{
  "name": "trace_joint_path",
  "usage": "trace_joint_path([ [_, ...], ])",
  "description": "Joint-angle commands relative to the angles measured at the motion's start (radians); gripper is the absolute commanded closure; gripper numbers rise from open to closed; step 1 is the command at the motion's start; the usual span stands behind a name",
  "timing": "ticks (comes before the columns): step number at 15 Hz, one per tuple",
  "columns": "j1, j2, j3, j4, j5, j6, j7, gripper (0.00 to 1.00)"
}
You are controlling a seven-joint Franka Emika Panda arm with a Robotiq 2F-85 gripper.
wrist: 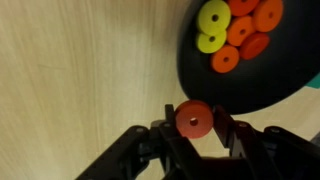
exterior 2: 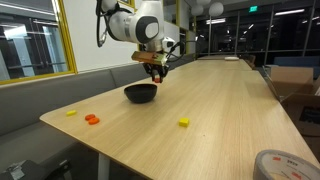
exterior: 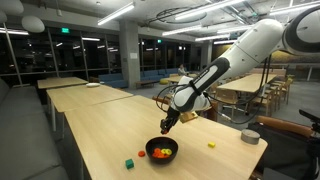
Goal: Put the rings inside the black bowl
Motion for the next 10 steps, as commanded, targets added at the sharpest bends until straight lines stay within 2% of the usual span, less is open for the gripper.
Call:
trace_joint_path([
  [1, -0.185, 0.010, 0.230, 0.035, 0.177, -0.023, -0.271, 0.75],
  [3, -0.237, 0.011, 0.286, 0.041, 0.274, -0.064, -0.413, 0.75],
  [4, -0.218, 0.006, 0.263, 0.048, 0.319, -0.105, -0.475, 0.75],
  [6, -0.202, 0.002, 0.225, 0.058, 0.335, -0.202, -0.543, 0.75],
  [10, -0.135, 0.010, 0.116, 0.082, 0.284, -0.352, -0.571, 0.75],
])
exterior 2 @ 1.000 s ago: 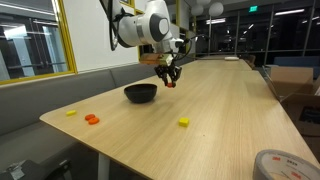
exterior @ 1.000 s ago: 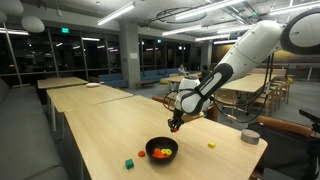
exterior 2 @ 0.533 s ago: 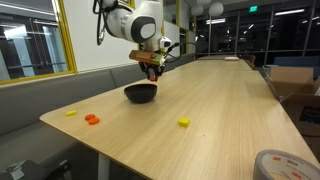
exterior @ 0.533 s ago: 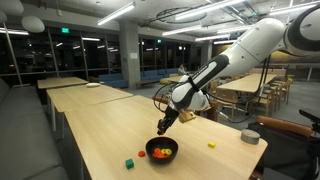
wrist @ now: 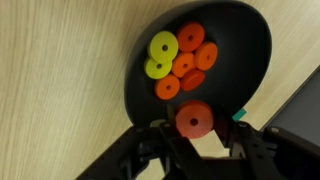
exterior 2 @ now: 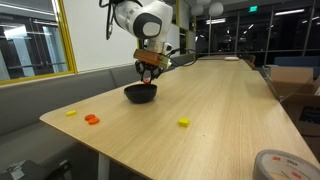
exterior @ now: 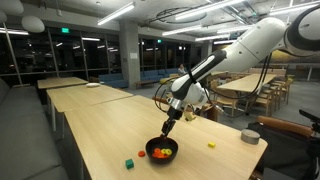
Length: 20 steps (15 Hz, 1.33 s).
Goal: Put the rings inside the black bowl
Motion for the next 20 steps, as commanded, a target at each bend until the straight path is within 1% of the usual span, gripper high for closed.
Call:
trace_joint_path([
  [1, 0.067, 0.008, -0.093, 0.044, -0.024, -0.114, -0.034, 0.75],
  [2, 0.081, 0.011, -0.113, 0.050, -0.033, -0.136, -0.034, 0.75],
  [3, 0.095, 0.015, -0.131, 0.056, -0.043, -0.155, -0.025, 0.58],
  [4, 0.110, 0.016, -0.149, 0.060, -0.055, -0.170, -0.017, 0.33],
  [5, 0.124, 0.019, -0.163, 0.066, -0.070, -0.181, -0.011, 0.33],
  [8, 0.163, 0.023, -0.199, 0.075, -0.137, -0.196, 0.007, 0.12],
  [9, 0.174, 0.025, -0.208, 0.078, -0.164, -0.201, 0.013, 0.03],
  [10, 0.184, 0.026, -0.215, 0.082, -0.190, -0.208, 0.019, 0.00],
  [17, 0.241, 0.041, -0.249, 0.110, -0.369, -0.241, 0.088, 0.00],
  [20, 0.261, 0.037, -0.256, 0.108, -0.429, -0.203, 0.128, 0.00],
])
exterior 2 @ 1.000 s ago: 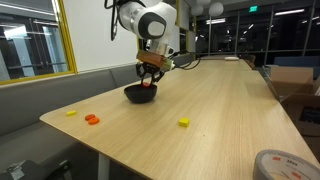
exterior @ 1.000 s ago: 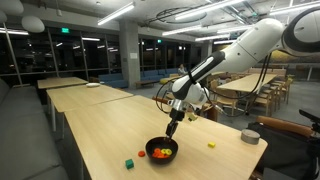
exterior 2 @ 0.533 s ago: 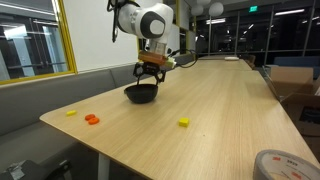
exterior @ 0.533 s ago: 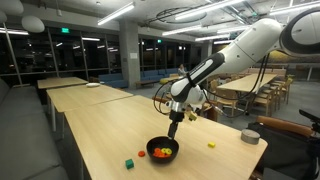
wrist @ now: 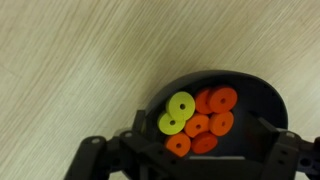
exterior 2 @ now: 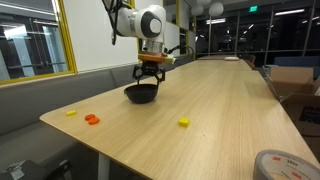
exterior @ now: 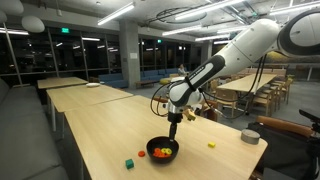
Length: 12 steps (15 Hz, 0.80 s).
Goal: Put the rings inside the black bowl
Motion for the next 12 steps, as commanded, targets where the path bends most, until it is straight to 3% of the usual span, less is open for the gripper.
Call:
trace_joint_path([
  [1, 0.044, 0.001, -0.030, 0.027, -0.088, 0.033, 0.079, 0.00],
  [5, 0.051, 0.002, -0.019, 0.039, -0.149, 0.062, 0.103, 0.00],
  [12, -0.002, 0.025, 0.057, 0.095, 0.030, -0.093, -0.149, 0.00],
])
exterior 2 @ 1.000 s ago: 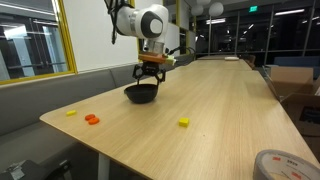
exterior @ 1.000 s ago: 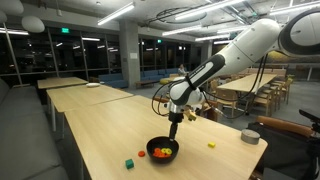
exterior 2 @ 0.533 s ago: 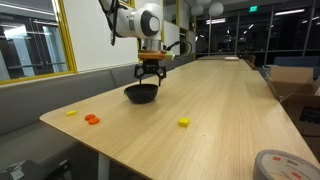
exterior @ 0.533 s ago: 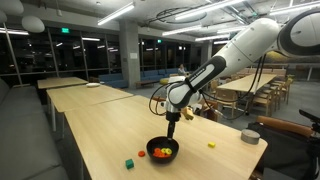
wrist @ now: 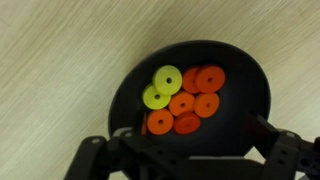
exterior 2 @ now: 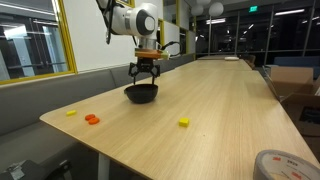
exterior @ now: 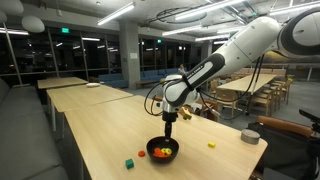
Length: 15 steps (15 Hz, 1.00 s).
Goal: Put the rings inside the black bowl
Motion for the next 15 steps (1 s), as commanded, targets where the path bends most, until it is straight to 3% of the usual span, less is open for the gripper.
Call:
trace_joint_path([
  [1, -0.031, 0.028, 0.028, 0.072, 0.092, -0.135, -0.144, 0.00],
  [9, -0.011, 0.085, -0.022, 0.149, 0.077, -0.326, -0.140, 0.00],
  [15, 0.014, 0.113, -0.072, 0.149, 0.008, -0.298, 0.006, 0.00],
])
